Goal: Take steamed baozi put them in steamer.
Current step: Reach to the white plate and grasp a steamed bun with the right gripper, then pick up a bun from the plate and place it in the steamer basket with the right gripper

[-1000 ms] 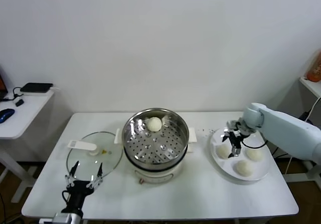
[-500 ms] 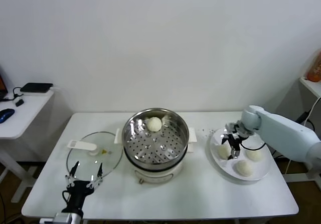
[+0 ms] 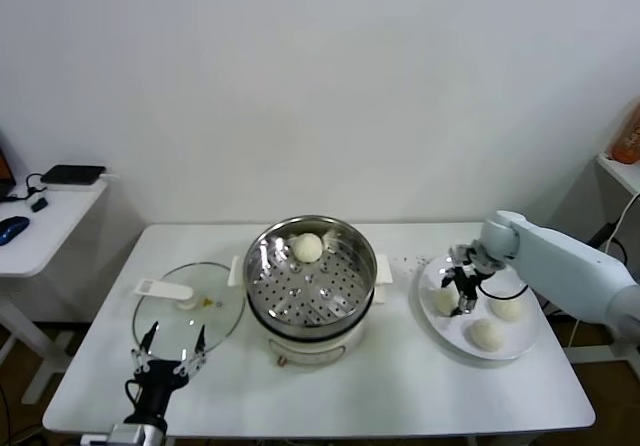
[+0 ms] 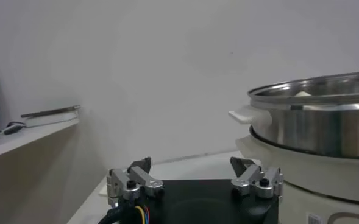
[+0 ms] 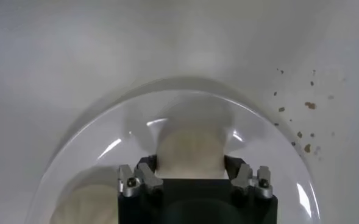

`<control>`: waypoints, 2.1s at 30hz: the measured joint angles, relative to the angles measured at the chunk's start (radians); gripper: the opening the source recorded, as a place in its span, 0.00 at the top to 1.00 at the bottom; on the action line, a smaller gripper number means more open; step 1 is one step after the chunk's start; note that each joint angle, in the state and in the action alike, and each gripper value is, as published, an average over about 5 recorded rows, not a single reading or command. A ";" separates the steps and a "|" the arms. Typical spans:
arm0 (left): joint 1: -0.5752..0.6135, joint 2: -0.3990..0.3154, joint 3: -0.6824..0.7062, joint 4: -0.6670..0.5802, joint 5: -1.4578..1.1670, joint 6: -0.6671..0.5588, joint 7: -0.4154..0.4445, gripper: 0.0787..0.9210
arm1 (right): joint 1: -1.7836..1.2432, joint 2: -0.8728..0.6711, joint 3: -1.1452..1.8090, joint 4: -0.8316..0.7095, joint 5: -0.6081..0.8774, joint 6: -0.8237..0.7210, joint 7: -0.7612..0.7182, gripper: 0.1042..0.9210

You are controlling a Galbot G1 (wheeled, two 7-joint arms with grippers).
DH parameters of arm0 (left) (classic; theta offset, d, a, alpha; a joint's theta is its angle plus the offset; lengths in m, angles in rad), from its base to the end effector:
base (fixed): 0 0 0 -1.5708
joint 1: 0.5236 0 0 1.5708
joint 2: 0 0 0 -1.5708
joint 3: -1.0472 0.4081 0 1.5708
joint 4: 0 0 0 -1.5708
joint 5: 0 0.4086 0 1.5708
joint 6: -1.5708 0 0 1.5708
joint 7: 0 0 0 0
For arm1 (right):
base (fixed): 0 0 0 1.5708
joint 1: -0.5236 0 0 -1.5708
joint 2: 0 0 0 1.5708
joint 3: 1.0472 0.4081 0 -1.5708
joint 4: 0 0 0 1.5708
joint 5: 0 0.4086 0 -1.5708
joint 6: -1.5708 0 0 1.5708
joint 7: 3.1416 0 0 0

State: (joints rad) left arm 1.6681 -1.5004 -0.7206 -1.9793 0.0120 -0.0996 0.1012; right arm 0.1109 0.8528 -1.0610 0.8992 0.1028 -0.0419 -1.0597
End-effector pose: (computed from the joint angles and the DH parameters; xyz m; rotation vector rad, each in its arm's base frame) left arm 0.1595 0.0905 -0.4092 0.0397 -3.0154 -0.2585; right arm 0.6479 -0.1949 -0.2885 1.3410 -1.3336 1.2564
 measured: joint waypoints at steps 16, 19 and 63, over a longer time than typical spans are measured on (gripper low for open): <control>0.003 -0.005 0.000 0.001 0.003 -0.003 0.000 0.12 | 0.159 -0.004 -0.105 0.056 0.120 -0.037 -0.020 0.26; 0.001 -0.005 0.002 -0.001 0.004 -0.003 0.000 0.12 | 0.229 0.004 -0.159 0.084 0.184 -0.051 -0.023 0.25; -0.007 -0.003 0.002 -0.044 0.027 0.005 -0.003 0.12 | 0.578 0.515 -0.430 0.114 0.759 -0.202 0.032 0.23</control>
State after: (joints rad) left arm 1.6612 -1.5036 -0.7184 -2.0235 0.0393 -0.0948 0.0983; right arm 0.6888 1.3676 -1.4908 1.0135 0.8623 -0.2440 -1.0279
